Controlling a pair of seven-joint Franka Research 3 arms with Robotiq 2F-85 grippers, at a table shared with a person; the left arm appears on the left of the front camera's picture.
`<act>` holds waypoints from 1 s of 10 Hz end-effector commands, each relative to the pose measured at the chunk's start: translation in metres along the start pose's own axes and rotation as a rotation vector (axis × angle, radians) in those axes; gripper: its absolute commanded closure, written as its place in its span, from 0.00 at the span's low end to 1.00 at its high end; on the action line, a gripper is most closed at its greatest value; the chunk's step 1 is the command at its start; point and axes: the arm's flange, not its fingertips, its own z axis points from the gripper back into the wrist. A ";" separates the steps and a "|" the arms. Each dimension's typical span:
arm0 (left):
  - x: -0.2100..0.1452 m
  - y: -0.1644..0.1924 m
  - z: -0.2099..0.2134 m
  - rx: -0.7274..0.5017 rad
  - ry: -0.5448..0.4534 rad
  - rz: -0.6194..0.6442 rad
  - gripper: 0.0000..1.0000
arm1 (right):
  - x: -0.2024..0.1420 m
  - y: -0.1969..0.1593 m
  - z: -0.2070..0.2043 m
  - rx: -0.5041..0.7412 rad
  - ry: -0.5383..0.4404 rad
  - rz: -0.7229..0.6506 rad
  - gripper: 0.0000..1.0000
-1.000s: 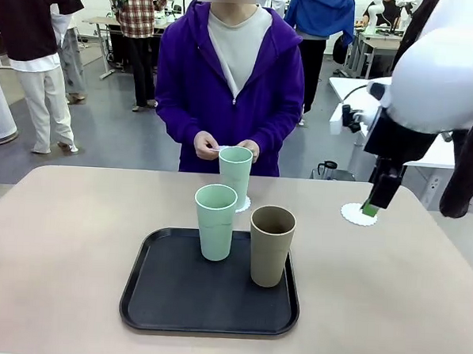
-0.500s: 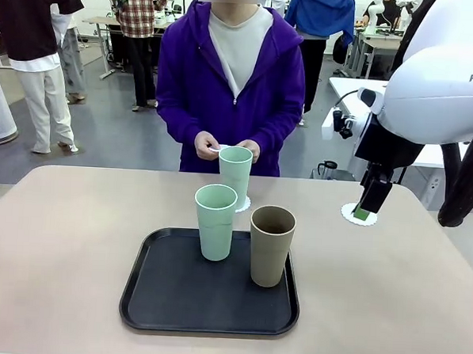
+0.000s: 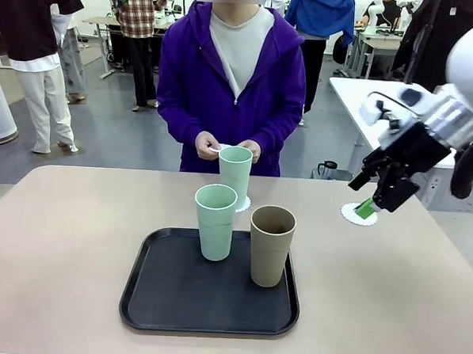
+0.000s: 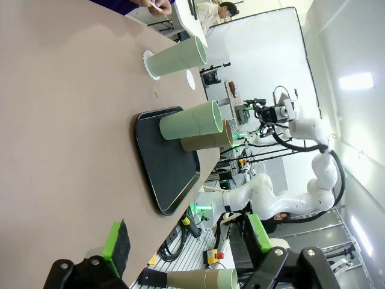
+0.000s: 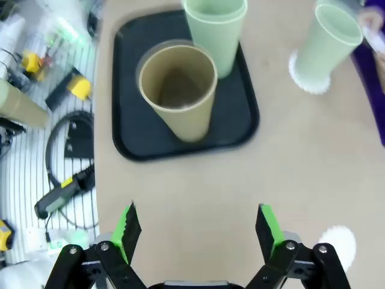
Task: Place coasters on the table and set cups on them.
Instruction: Take one Reusable plastic cup from the Flat Tray and place it on a coaster set by the human.
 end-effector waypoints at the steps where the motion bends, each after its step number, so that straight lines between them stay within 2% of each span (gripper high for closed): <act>1: 0.000 -0.001 0.002 -0.011 0.000 -0.020 0.00 | -0.039 -0.028 -0.011 0.227 -0.354 0.034 0.00; 3: 0.000 -0.001 0.002 -0.011 0.000 -0.020 0.00 | -0.059 -0.036 -0.035 0.195 -0.503 0.069 0.00; 4: 0.000 -0.001 0.002 -0.011 0.000 -0.020 0.00 | -0.069 -0.040 -0.050 0.180 -0.565 0.029 0.00; 5: 0.000 -0.001 0.002 -0.011 0.000 -0.020 0.00 | -0.078 -0.040 -0.065 0.138 -0.586 0.001 0.00; 6: 0.000 -0.001 0.002 -0.011 0.000 -0.020 0.00 | -0.086 -0.039 -0.079 0.106 -0.577 -0.015 0.00; 7: 0.000 -0.001 0.002 -0.011 0.000 -0.020 0.00 | -0.092 -0.034 -0.097 0.089 -0.514 -0.006 0.00; 10: 0.000 -0.001 0.002 -0.011 0.000 -0.020 0.00 | -0.102 -0.027 -0.128 0.087 -0.481 -0.013 0.00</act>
